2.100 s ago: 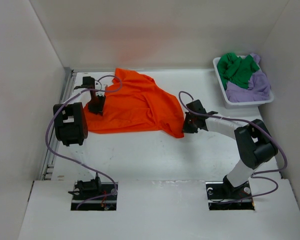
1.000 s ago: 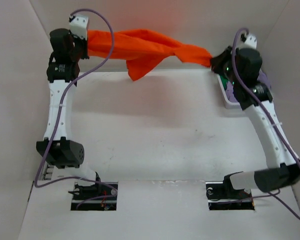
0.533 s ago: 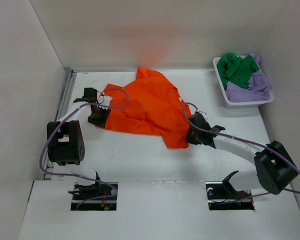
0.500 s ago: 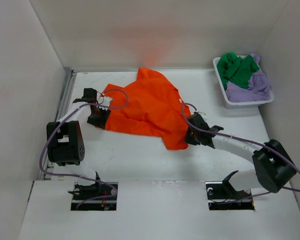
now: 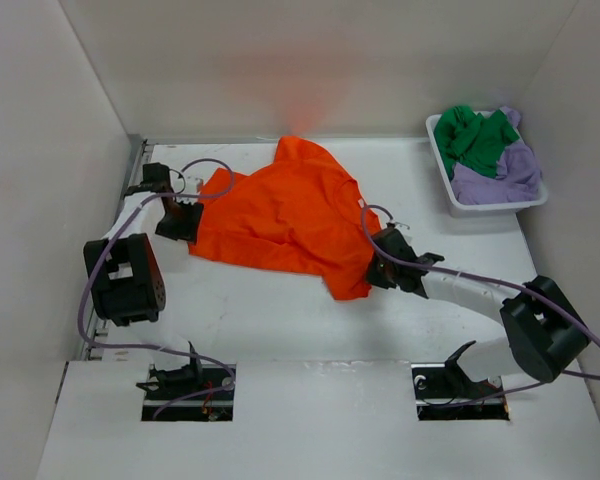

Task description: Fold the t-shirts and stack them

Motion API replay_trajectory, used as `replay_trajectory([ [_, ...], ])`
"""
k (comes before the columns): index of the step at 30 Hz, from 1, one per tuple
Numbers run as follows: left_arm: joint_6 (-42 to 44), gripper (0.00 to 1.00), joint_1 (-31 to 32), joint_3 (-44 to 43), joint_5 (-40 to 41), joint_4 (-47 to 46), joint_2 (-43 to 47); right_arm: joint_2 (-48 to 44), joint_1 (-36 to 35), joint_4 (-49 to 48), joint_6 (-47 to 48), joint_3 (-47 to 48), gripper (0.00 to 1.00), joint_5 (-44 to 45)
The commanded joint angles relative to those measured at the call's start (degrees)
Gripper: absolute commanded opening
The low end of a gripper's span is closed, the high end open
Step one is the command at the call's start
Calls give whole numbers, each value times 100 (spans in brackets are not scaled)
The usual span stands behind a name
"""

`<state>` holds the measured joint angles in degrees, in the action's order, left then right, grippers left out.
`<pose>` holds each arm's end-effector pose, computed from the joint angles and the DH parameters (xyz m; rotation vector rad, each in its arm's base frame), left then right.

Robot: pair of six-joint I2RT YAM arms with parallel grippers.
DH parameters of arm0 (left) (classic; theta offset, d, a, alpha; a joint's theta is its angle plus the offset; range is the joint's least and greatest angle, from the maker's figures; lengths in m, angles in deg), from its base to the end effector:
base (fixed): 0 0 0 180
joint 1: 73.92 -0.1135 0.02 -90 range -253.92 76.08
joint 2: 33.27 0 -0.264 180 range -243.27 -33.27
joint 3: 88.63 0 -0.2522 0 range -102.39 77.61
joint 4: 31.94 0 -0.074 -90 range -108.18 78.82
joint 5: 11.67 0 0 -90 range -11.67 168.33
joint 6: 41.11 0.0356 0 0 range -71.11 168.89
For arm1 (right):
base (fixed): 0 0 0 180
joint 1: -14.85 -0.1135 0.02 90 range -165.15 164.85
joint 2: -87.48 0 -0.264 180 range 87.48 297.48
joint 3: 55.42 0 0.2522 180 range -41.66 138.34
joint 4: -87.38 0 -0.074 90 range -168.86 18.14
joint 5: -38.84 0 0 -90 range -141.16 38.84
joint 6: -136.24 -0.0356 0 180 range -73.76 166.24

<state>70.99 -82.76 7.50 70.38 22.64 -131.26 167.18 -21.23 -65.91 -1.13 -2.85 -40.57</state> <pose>0.3377 0.0475 0.2116 0.3528 2.7242 -0.0462 0.2152 0.1487 0.1702 0.3246 2.5067 0.3742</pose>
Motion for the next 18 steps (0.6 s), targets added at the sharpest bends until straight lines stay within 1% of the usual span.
replay_trajectory([
  [1, -312, 50, 18, -380, -383, 23, -377, -139, 35, -232, 35, -49, 0, 128],
  [7, -664, 49, 1, -952, -471, 49, -1037, -78, 0, -232, 44, -22, 0, 136],
  [9, -690, 46, 18, -1022, -497, 119, -1099, -78, 17, -223, 53, -14, 0, 136],
  [15, -603, 28, 115, -944, -770, 453, -1020, -86, 88, -196, 132, 39, 0, 119],
  [18, -620, 17, 97, -891, -761, 524, -967, -95, 96, -179, 167, 74, 0, 110],
])
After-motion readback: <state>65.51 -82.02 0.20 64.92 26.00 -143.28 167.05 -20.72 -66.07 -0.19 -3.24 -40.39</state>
